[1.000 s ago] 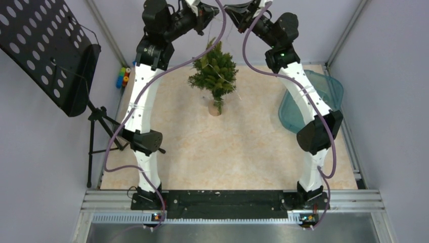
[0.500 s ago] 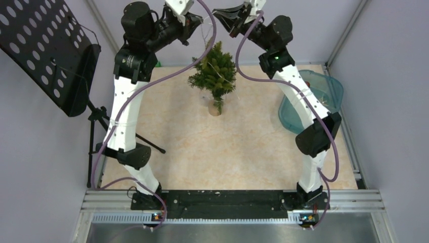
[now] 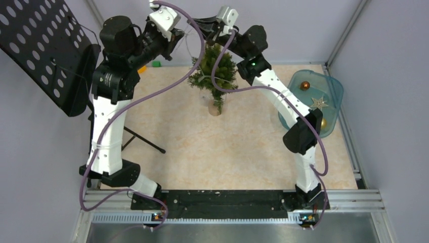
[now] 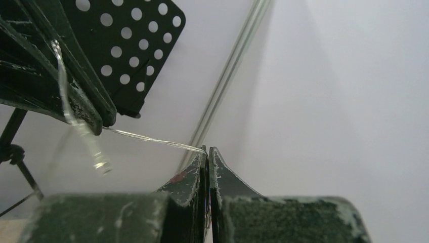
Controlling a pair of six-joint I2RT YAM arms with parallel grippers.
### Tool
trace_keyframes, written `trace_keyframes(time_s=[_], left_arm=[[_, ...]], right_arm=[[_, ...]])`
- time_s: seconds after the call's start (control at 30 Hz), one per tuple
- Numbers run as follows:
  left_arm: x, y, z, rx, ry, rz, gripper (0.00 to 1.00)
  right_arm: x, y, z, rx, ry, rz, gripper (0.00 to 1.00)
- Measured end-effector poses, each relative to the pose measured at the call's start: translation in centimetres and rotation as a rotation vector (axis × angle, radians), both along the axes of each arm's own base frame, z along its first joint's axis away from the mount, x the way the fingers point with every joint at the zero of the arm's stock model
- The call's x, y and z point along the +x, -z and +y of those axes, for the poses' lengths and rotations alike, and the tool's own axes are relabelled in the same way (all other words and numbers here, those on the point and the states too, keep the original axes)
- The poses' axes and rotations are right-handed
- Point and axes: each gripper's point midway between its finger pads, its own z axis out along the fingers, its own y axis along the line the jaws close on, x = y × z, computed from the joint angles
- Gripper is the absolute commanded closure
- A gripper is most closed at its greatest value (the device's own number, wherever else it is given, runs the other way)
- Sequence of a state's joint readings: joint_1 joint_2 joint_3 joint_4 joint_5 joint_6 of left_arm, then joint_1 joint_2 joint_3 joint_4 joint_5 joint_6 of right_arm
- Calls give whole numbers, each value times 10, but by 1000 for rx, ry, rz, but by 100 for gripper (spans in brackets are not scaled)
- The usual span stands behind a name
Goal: Decorate the small christmas tree
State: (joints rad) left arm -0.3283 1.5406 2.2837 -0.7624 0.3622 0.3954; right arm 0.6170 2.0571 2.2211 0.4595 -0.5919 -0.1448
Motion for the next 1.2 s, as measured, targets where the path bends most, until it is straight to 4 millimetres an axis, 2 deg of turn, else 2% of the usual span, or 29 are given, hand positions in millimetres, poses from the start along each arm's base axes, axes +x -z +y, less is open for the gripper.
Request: trace_keyframes(time_s=[0.23,0.33,0.43,0.57,0.7,0.83,0.9,1.03,1.2], left_arm=[[-19,-29,9,-26,-4,-62,100],[-25,-27,11,-18,-8,-61,100],[-26,-13,18,11,-37,-37,100],[-18,6,30,53,-110,-21,100],[1,26,49,97,-206,-18,100],[31,66,71,153,-295,24,100],[44,80,79,165,-315,45,100],[57,82,87,144,-301,36,100],[57,78,82,92,-223,37,100]], right_arm=[[-12,-25,12,58,-10,-83,100],[-19,-29,13,69,-25,-112,100],[-23,-25,19,48,-34,-133,100],[-17,-12,29,15,-12,-169,100],[5,14,40,-27,53,-212,100],[36,51,53,-79,149,-240,100],[43,61,56,-92,173,-238,100],[50,66,55,-98,195,-224,100],[50,64,51,-111,199,-228,100]])
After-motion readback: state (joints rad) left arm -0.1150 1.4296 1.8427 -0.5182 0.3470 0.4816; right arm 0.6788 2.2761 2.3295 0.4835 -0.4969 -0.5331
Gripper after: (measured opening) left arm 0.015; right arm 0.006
